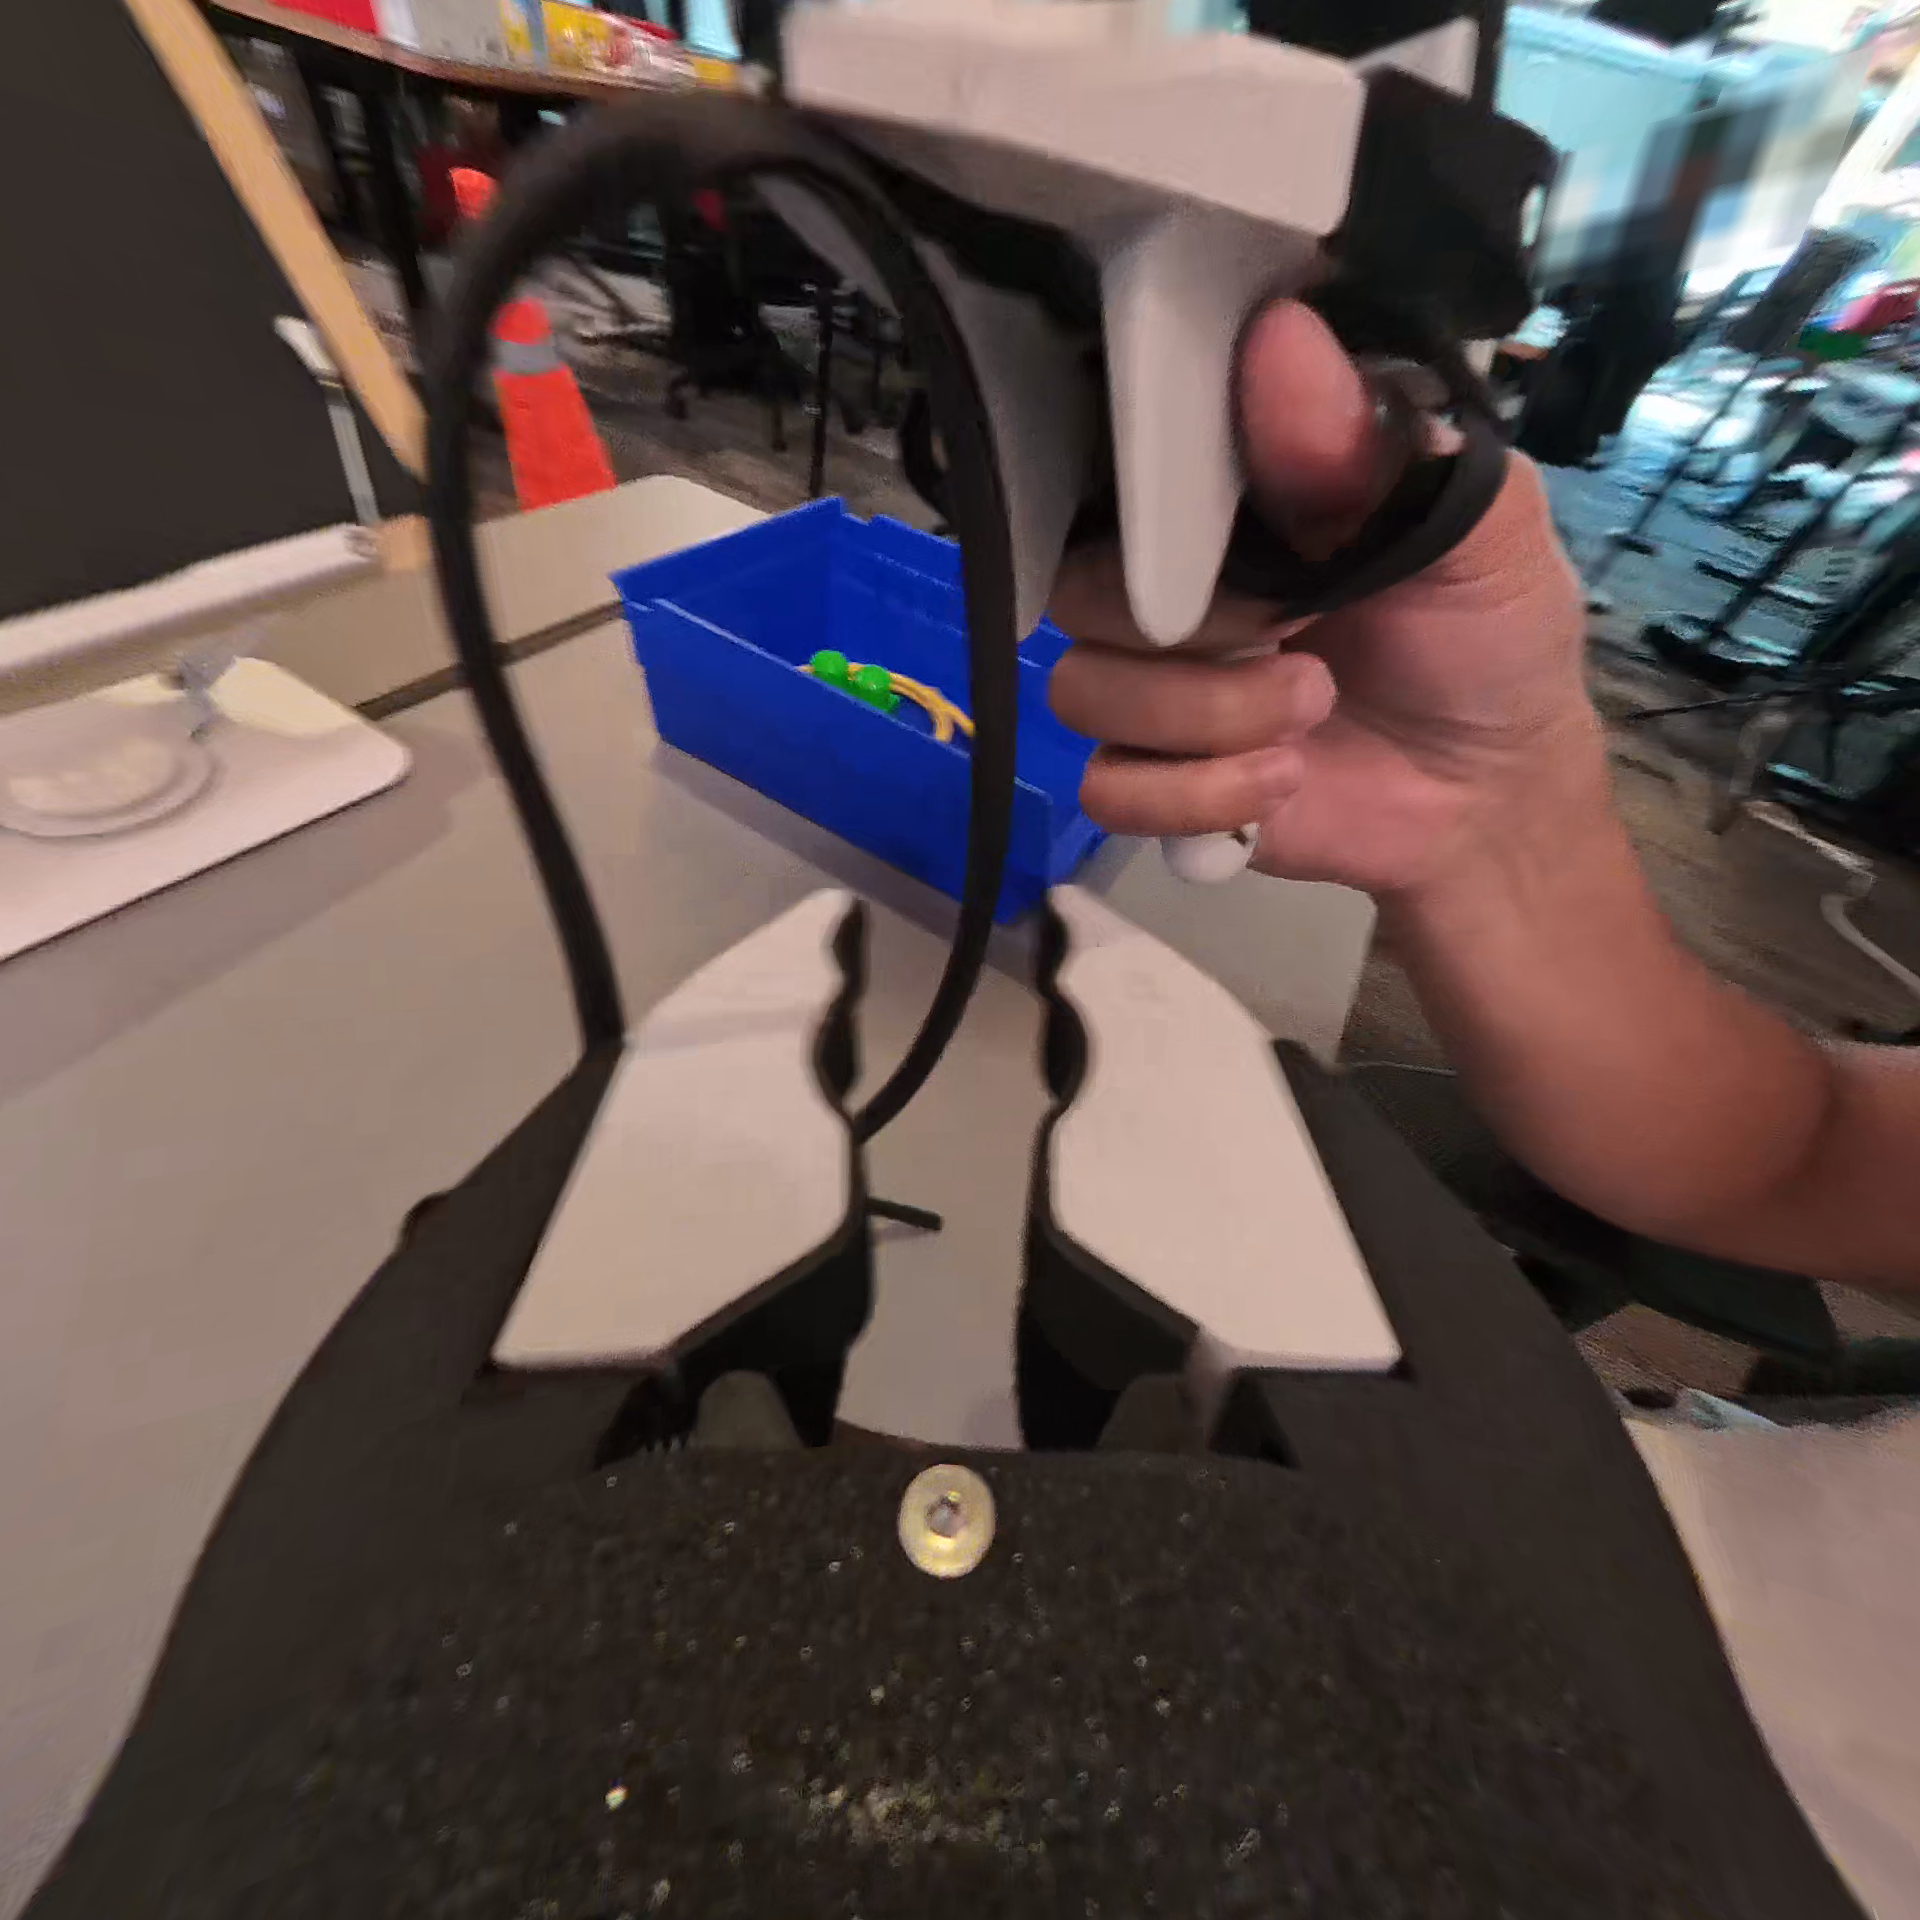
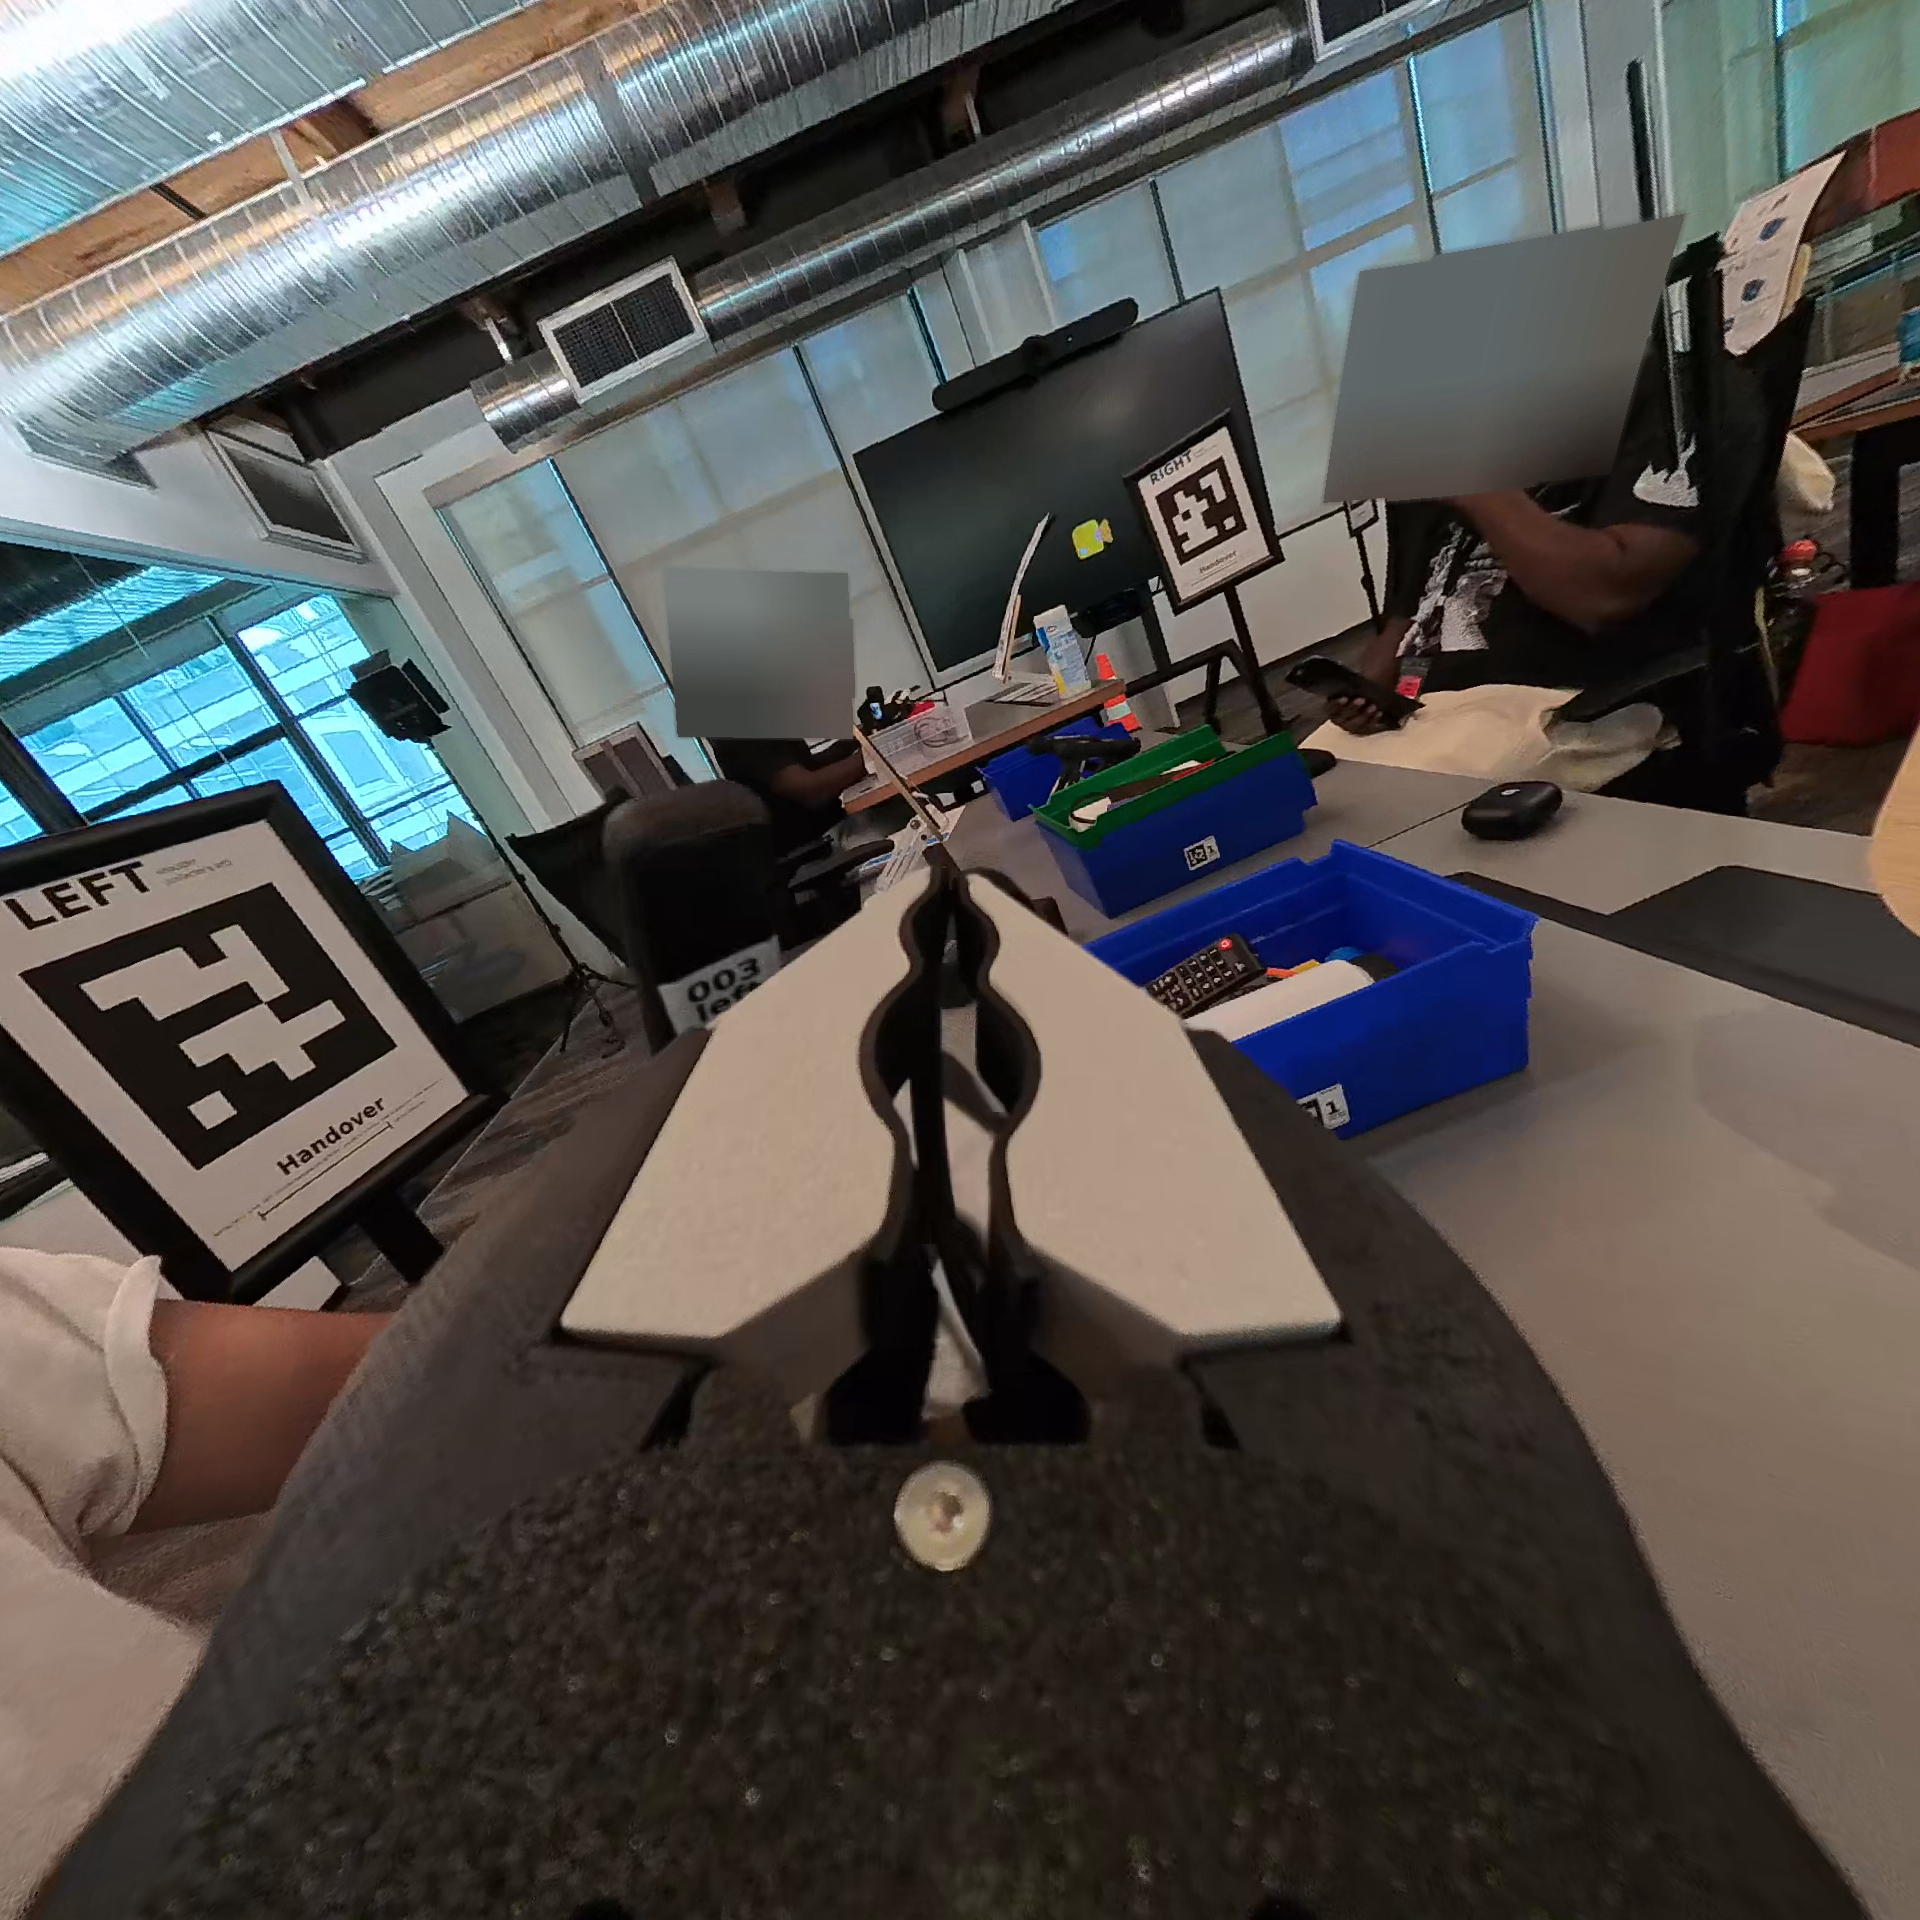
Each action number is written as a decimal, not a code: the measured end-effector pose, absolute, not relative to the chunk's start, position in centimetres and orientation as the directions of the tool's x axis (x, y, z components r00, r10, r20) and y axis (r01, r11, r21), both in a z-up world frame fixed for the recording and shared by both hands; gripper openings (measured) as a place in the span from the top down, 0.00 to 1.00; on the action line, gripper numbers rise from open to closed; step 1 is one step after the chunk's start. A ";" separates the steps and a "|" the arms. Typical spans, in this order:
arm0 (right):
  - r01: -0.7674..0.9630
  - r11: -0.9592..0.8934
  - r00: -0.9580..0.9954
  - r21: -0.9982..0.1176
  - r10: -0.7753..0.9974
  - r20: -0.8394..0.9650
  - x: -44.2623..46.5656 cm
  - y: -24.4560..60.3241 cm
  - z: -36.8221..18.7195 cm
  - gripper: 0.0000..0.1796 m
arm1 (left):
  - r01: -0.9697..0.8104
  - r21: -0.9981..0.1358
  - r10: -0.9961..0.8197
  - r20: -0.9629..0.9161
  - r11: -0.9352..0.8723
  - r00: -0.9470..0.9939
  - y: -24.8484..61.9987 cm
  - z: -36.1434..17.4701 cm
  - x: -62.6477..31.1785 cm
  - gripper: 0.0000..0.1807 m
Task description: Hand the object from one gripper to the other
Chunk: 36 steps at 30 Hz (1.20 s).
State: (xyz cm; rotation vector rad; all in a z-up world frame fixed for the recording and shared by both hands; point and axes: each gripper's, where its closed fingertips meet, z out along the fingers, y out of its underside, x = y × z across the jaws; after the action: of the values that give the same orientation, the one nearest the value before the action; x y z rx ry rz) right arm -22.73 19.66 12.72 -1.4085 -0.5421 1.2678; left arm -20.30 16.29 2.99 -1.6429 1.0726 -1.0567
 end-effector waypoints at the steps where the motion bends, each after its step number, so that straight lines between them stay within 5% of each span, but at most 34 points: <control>1: -0.315 -0.280 0.327 -0.907 0.865 -0.381 -22.8 19.7 12.7 1.00 | -0.193 -0.951 -0.953 0.194 -0.241 0.233 15.9 3.0 -20.1 0.97; 7: -0.307 -0.224 0.380 -0.925 0.862 -0.335 -21.3 20.1 13.2 0.99 | -0.142 -0.961 -0.961 0.211 -0.237 0.177 15.7 4.6 -21.4 0.97; 13: -0.119 -0.104 0.397 -0.987 0.906 -0.144 -21.6 18.1 12.7 0.79 | 0.046 -0.942 -0.932 0.337 -0.334 0.134 17.3 8.3 -24.7 0.97; 22: 0.195 -0.202 0.290 -0.960 0.947 -0.141 -28.2 17.6 3.2 0.70 | 0.199 -0.925 -0.910 0.362 -0.324 0.203 19.7 12.5 -30.3 0.98; 29: 0.090 -0.069 0.454 -0.994 0.891 -0.021 -33.9 20.6 0.7 0.72 | 0.213 -0.919 -0.899 0.378 -0.333 0.224 19.7 13.2 -31.5 0.97; 33: 0.121 -0.026 0.521 -0.992 0.852 0.041 -34.0 21.1 -0.3 0.97 | 0.224 -0.917 -0.896 0.379 -0.330 0.230 19.8 13.5 -31.9 0.97; 36: 0.082 -0.072 0.479 -0.994 0.877 -0.024 -34.1 20.7 -0.3 0.97 | 0.230 -0.912 -0.892 0.391 -0.340 0.229 19.9 13.5 -32.1 0.97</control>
State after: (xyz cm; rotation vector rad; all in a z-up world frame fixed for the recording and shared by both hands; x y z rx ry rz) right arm -34.07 20.65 -0.33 -1.5104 -0.8742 0.8183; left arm -32.12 19.95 13.52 -1.4492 0.6652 -1.3438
